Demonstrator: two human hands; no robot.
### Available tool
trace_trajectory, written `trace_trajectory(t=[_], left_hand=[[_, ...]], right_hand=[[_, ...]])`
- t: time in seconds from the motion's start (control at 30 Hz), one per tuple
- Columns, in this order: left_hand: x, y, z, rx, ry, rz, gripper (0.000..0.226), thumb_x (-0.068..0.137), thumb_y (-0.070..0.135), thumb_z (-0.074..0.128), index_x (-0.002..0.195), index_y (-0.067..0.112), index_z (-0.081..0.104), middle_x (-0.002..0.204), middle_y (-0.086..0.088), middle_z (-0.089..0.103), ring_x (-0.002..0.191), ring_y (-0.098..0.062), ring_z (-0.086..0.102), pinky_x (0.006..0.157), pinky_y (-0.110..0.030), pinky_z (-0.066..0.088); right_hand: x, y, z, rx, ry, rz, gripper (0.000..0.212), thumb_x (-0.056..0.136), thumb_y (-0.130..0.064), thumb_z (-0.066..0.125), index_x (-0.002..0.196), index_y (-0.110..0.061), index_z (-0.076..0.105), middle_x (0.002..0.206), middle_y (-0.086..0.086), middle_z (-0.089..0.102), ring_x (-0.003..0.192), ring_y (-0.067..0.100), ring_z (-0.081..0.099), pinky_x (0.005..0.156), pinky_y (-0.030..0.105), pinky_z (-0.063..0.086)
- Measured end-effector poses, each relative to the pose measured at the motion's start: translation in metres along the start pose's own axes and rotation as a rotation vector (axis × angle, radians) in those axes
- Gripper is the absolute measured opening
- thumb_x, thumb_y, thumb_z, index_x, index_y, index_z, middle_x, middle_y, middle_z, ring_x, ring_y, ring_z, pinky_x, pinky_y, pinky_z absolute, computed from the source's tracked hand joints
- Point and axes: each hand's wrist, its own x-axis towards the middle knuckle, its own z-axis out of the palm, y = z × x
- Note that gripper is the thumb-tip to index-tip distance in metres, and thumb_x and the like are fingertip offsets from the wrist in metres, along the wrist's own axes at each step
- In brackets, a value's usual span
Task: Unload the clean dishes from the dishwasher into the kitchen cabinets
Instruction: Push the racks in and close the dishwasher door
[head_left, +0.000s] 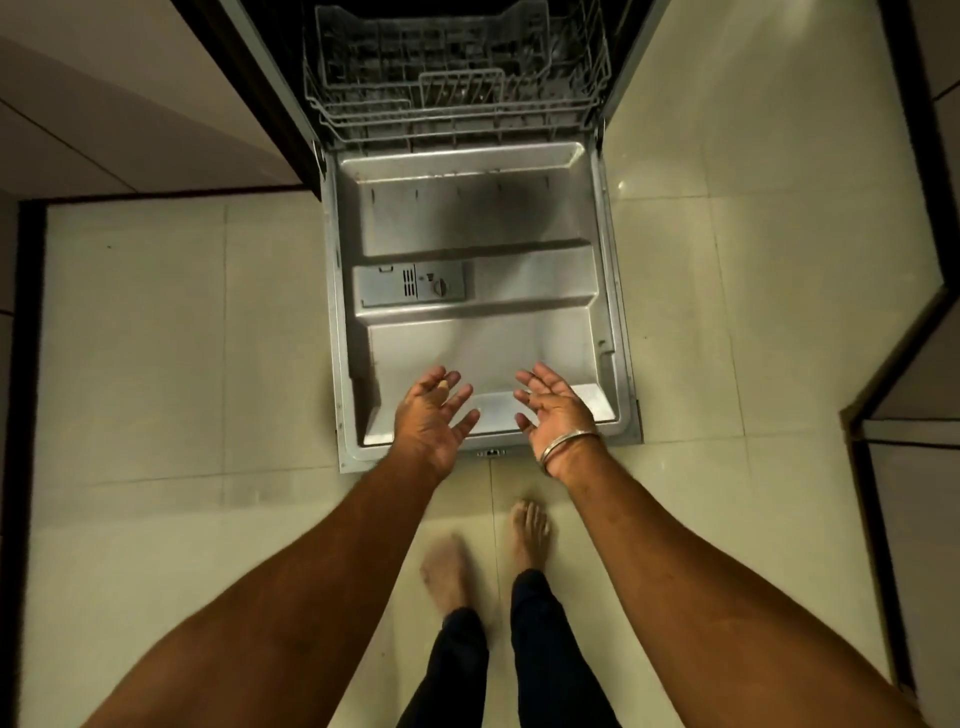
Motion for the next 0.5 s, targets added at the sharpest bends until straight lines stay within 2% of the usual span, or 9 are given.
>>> trace_trajectory(t=[0.17,0.27,0.33,0.4,0.5], left_hand=[[0.008,-0.035,-0.032,-0.035,0.036,-0.065,0.029,0.103,0.021,0.057,0.131,0.019,0.06,0.13,-0.007,0.067,0.118,-0.029,0.065,0.091,-0.046,0.054],[0.028,-0.069,-0.055,-0.069,0.073,-0.093,0.024,0.104,0.024,0.055,0.127,0.018,0.059,0.125,-0.009,0.066,0.111,-0.028,0.066,0.086,-0.043,0.053],[0.043,-0.093,-0.071,-0.059,0.108,-0.12,0.019,0.104,0.025,0.055,0.12,0.018,0.061,0.12,-0.009,0.066,0.111,-0.027,0.064,0.084,-0.041,0.053],[0.056,-0.114,-0.086,-0.064,0.156,-0.15,0.014,0.104,0.026,0.055,0.108,0.016,0.063,0.115,-0.009,0.065,0.115,-0.028,0.06,0.087,-0.042,0.051],[0.077,-0.137,-0.1,-0.179,0.217,-0.163,0.026,0.106,0.04,0.05,0.101,0.016,0.056,0.109,-0.012,0.058,0.122,-0.031,0.053,0.091,-0.045,0.051]], right_hand=[[0.002,0.044,-0.029,0.099,0.103,0.093,0.04,0.1,-0.004,0.043,0.136,-0.016,0.054,0.129,0.007,0.066,0.107,0.022,0.065,0.075,0.032,0.048],[0.02,0.074,-0.051,0.141,0.155,0.17,0.019,0.102,-0.018,0.048,0.115,-0.019,0.062,0.124,0.01,0.066,0.096,0.022,0.066,0.078,0.033,0.048],[0.036,0.097,-0.066,0.181,0.198,0.223,0.013,0.102,-0.025,0.051,0.103,-0.018,0.062,0.12,0.011,0.063,0.091,0.023,0.064,0.083,0.037,0.048],[0.047,0.116,-0.078,0.243,0.24,0.251,0.026,0.103,-0.037,0.048,0.107,-0.014,0.06,0.124,0.015,0.06,0.1,0.027,0.062,0.092,0.043,0.046],[0.063,0.138,-0.093,0.374,0.285,0.272,0.064,0.101,-0.059,0.039,0.142,-0.011,0.046,0.149,0.022,0.043,0.135,0.036,0.045,0.108,0.052,0.037]])
